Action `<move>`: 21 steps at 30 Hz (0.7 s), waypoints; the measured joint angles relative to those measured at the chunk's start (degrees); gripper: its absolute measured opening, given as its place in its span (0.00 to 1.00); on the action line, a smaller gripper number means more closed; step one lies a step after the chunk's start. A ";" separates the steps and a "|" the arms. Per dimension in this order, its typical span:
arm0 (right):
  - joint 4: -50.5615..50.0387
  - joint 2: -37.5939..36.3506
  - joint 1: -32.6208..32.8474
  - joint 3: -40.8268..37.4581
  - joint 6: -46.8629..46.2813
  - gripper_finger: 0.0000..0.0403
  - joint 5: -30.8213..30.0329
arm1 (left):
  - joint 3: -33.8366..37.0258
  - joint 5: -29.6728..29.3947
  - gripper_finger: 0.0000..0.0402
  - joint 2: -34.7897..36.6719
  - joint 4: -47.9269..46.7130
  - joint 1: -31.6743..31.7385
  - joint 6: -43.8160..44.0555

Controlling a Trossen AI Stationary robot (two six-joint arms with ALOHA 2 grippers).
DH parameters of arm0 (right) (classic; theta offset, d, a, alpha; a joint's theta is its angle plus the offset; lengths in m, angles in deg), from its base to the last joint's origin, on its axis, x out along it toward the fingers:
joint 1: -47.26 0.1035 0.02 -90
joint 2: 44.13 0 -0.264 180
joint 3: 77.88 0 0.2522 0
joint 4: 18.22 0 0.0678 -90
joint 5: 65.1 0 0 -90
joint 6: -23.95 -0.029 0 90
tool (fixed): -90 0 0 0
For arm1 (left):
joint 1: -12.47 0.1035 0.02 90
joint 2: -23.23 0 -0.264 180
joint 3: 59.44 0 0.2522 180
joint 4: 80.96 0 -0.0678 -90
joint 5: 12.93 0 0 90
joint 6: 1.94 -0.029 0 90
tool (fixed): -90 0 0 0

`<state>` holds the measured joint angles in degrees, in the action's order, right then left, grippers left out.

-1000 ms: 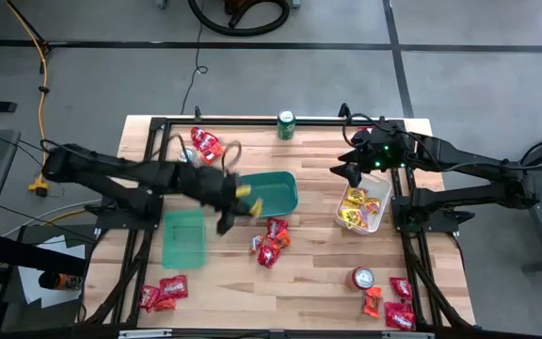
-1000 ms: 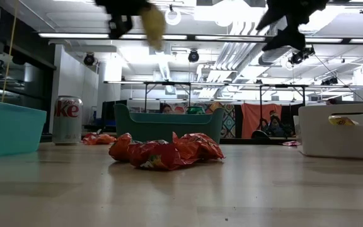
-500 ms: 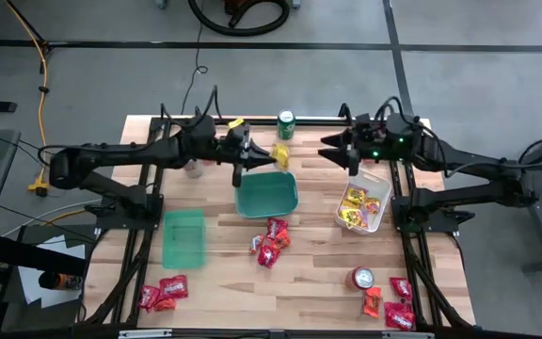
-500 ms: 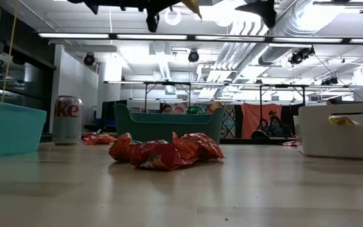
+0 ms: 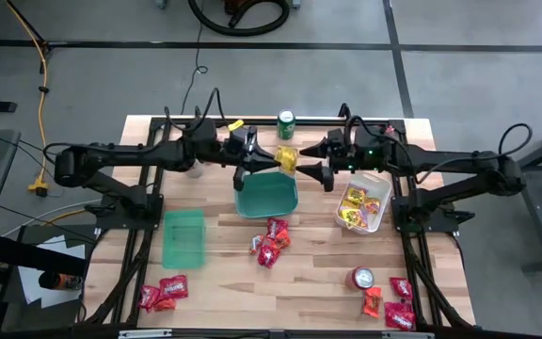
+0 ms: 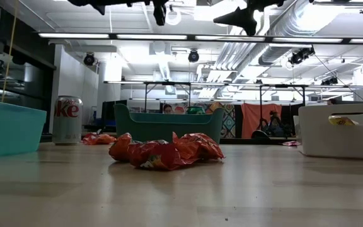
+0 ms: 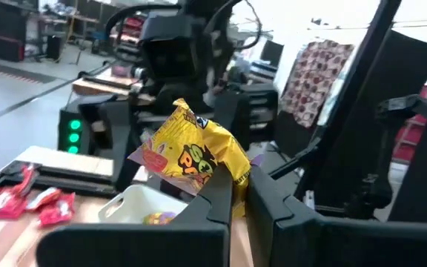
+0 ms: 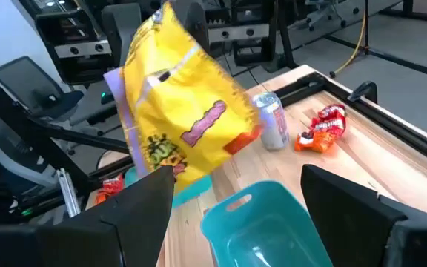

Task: Sort candy
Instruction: Put the yellow candy into the white bin

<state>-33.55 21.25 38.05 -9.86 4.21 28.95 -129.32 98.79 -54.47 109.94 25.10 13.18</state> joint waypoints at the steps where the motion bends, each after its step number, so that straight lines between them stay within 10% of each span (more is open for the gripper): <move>1: 0.29 -0.02 0.00 0.00 0.37 0.72 0.00 | 0.00 0.28 0.00 0.22 -0.25 0.00 0.61; 21: 13.14 3.69 2.64 0.00 6.39 0.72 2.82 | 0.02 3.35 0.00 0.51 5.25 0.00 0.73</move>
<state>-20.41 24.94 40.69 -9.86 10.61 31.77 -129.29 102.13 -53.96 115.19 25.10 13.91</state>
